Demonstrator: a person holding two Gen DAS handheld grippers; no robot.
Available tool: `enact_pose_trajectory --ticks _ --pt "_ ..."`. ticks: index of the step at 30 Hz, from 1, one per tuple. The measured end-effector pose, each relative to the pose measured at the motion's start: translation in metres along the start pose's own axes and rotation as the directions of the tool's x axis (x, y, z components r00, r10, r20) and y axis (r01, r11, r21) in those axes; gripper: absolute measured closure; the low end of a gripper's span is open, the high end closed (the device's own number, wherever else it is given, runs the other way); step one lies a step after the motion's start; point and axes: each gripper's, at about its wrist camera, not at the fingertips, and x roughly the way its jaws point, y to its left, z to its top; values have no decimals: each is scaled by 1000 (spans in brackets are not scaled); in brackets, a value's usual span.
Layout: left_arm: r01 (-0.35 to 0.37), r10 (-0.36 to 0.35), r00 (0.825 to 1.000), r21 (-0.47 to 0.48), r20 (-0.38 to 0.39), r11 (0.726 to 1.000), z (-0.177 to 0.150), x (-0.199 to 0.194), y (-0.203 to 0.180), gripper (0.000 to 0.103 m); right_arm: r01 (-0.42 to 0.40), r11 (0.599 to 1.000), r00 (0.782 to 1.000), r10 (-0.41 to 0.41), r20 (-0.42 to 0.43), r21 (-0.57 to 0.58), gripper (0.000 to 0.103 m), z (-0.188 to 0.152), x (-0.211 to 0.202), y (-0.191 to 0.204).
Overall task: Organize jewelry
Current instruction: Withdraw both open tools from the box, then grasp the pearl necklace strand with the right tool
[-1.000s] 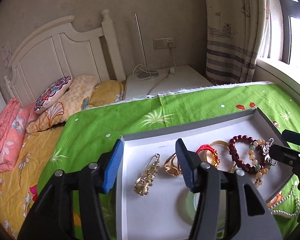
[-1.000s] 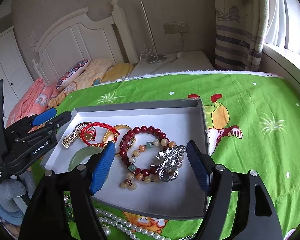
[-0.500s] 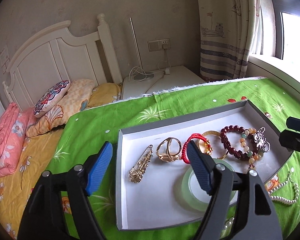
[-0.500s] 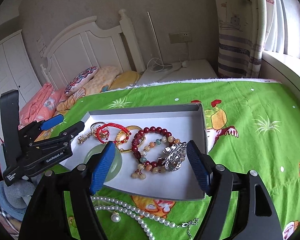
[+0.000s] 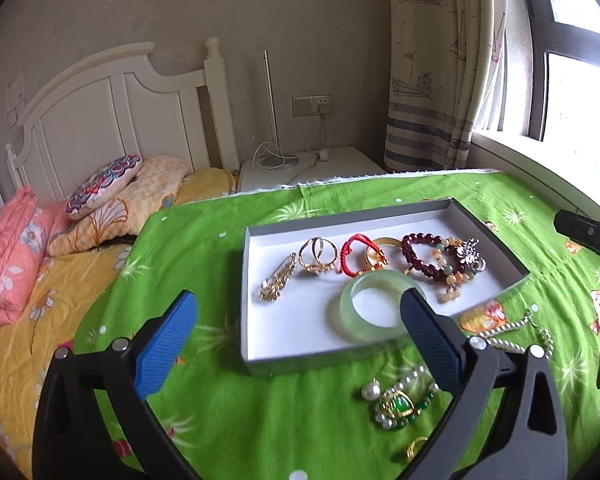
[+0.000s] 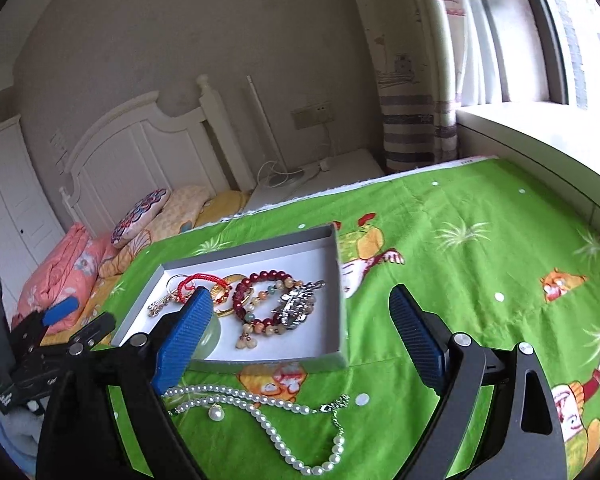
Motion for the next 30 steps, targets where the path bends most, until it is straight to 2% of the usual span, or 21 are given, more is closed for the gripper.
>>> enact_pose_trajectory --ticks 4,7,11,14,16,23,26,30 --pt "36 -39 998 -47 -49 998 -33 -18 8 3 -4 996 1000 7 -26 86 16 -6 -9 -26" --pt "72 -76 993 -54 -86 996 -58 -27 10 3 0 997 1000 1 -14 77 16 -15 -21 -34" --pt "144 -152 981 -75 -118 987 -79 -36 7 3 28 999 997 -27 -72 24 16 -28 -25 -33" --pt "171 -176 979 -50 -100 984 -84 -41 3 3 59 996 988 -68 -141 -71 16 -40 -21 -23" --pt "197 -200 973 -39 -115 980 -84 -38 0 3 75 988 977 -99 -188 -132 16 -47 -16 -15" --pt "286 -293 945 -68 -142 956 -84 -30 3 3 35 962 948 -118 -296 -271 17 -76 -2 8" --pt "300 -315 937 -116 -152 947 -84 -26 9 3 50 950 942 -147 -302 -309 17 -82 2 13" --pt "322 -343 928 -148 -146 935 -86 -25 14 3 51 949 941 -151 -303 -312 24 -83 2 15"
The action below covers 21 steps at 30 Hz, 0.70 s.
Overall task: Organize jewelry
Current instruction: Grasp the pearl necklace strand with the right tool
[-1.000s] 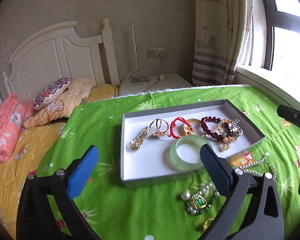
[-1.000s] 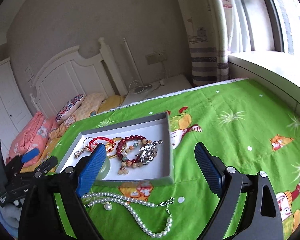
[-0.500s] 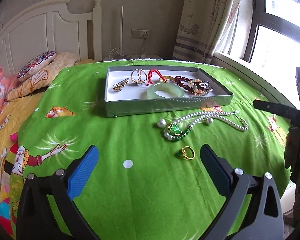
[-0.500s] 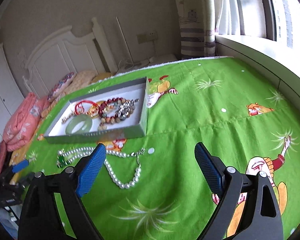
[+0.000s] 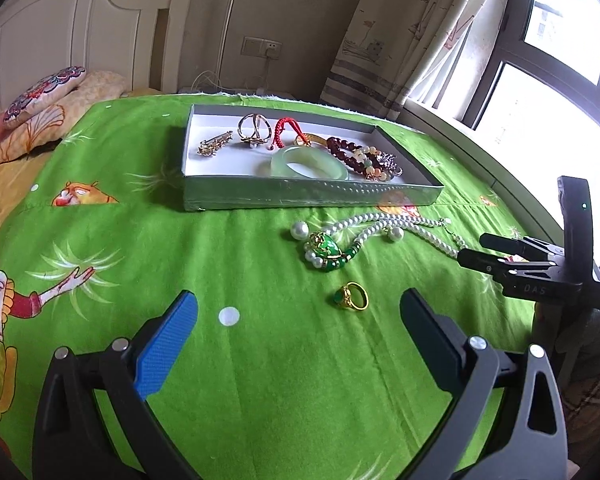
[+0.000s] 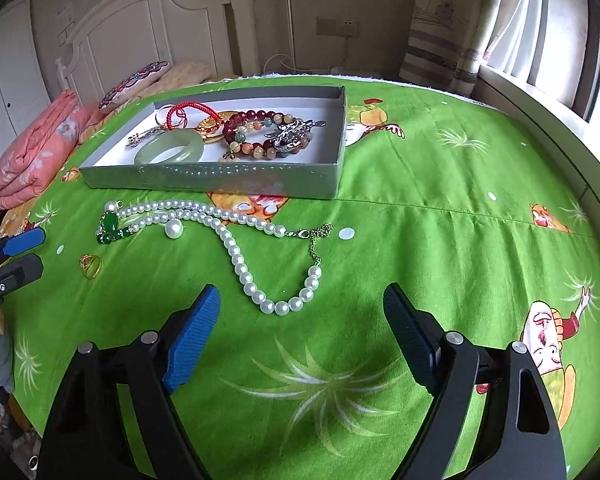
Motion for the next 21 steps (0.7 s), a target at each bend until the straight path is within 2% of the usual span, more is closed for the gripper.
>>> enact_pose_trajectory --ticks 5,8,10,11,12,15,21 --pt "17 -17 1000 7 5 1000 -1 -2 -2 3 -4 1000 1000 4 -23 -16 25 5 5 5" --pt "23 -23 1000 10 1 1000 -2 -2 -2 3 6 998 999 -9 -44 -65 27 8 13 18" --pt "24 -24 1000 16 -3 1000 -1 -1 -3 3 -13 997 999 10 -41 -75 36 10 15 20" --pt "27 -27 1000 22 -6 999 -2 -1 -4 3 -18 996 999 15 -37 -83 46 11 15 21" --pt "30 -29 1000 30 -10 999 -2 0 -6 3 -24 996 999 22 -32 -92 61 11 15 21" --pt "34 -32 999 61 -36 998 -3 3 -12 3 -41 993 999 39 -23 -113 82 10 12 21" --pt "-4 18 996 154 -88 988 -4 11 -27 4 -36 987 999 38 6 -157 88 1 3 28"
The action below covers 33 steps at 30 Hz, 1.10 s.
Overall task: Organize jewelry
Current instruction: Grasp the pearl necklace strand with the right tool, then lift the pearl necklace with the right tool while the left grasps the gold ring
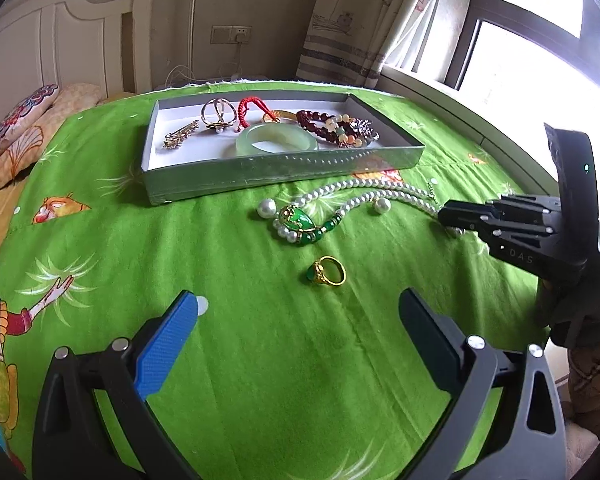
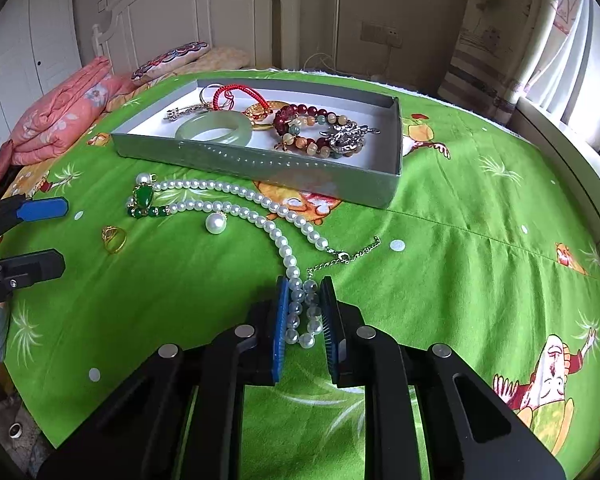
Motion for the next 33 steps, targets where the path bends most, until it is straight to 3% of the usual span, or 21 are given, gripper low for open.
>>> enact_pose_trajectory --ticks 4,7,12,16,18,19,20,26,33 --pt "-57 58 998 89 -16 994 3 6 -18 8 -16 1000 999 15 38 17 93 -1 -8 -3" --pt "-47 57 995 113 -86 993 4 21 -21 32 -24 999 999 23 48 29 93 -2 -10 -6" --pt "-47 53 996 80 -73 996 13 27 -18 36 -37 998 998 35 59 42 93 -3 -12 -7" --pt "-61 70 995 115 -78 992 18 36 -23 45 -48 997 997 44 66 64 93 -4 -13 -12" --pt "-59 69 995 133 -74 989 19 37 -26 56 -48 997 997 44 69 65 93 -4 -14 -12" --pt "-63 73 995 146 -70 987 19 37 -28 70 -47 997 997 43 70 65 93 -4 -14 -12" --pt "-55 67 995 156 -70 986 19 37 -29 78 -48 997 996 43 72 66 93 -5 -15 -12" --pt "-45 51 998 149 -40 988 14 28 -29 79 -43 996 994 34 106 82 93 -5 -20 -15" --pt "-57 54 998 138 25 989 19 5 -28 79 -51 996 978 35 207 71 93 6 -46 -10"
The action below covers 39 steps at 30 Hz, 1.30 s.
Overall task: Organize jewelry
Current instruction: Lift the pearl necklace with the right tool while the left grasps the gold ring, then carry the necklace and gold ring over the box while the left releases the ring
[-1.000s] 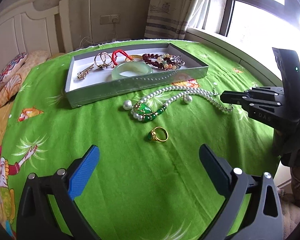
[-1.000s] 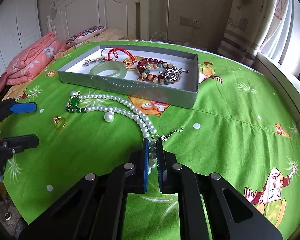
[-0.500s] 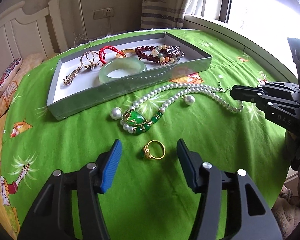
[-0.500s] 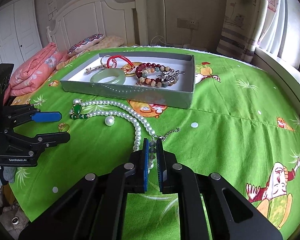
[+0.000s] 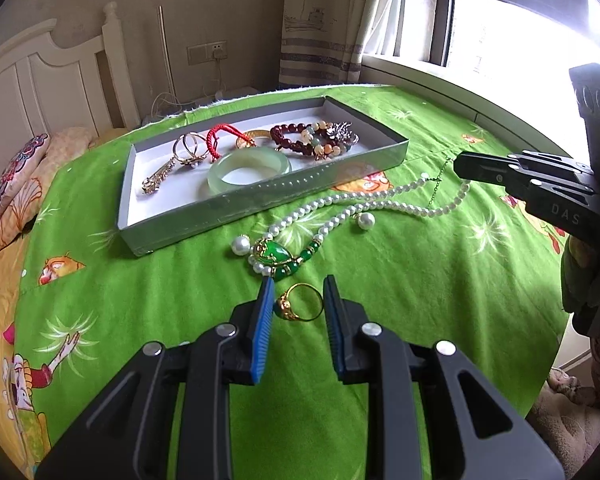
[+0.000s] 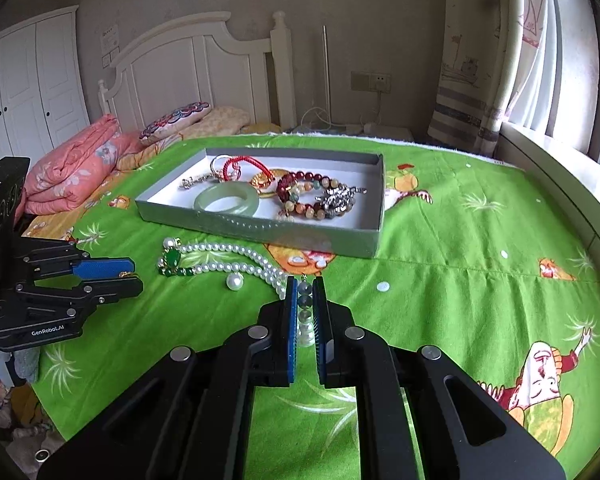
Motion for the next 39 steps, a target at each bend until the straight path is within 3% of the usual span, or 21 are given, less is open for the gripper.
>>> enact_pose_trajectory --ticks 9,20,28,39 --pt "-23 21 998 21 54 1000 9 -22 -2 79 19 997 993 -10 116 -73 93 50 -31 15" --pt "-60 56 994 38 93 997 21 -43 7 79 27 974 970 28 243 -223 93 117 -61 67" --pt "-81 74 990 53 120 995 33 -53 7 79 59 959 950 31 310 -278 93 144 -87 87" --pt "-95 88 991 66 105 993 35 -48 8 79 129 952 932 -21 362 -277 93 168 -112 80"
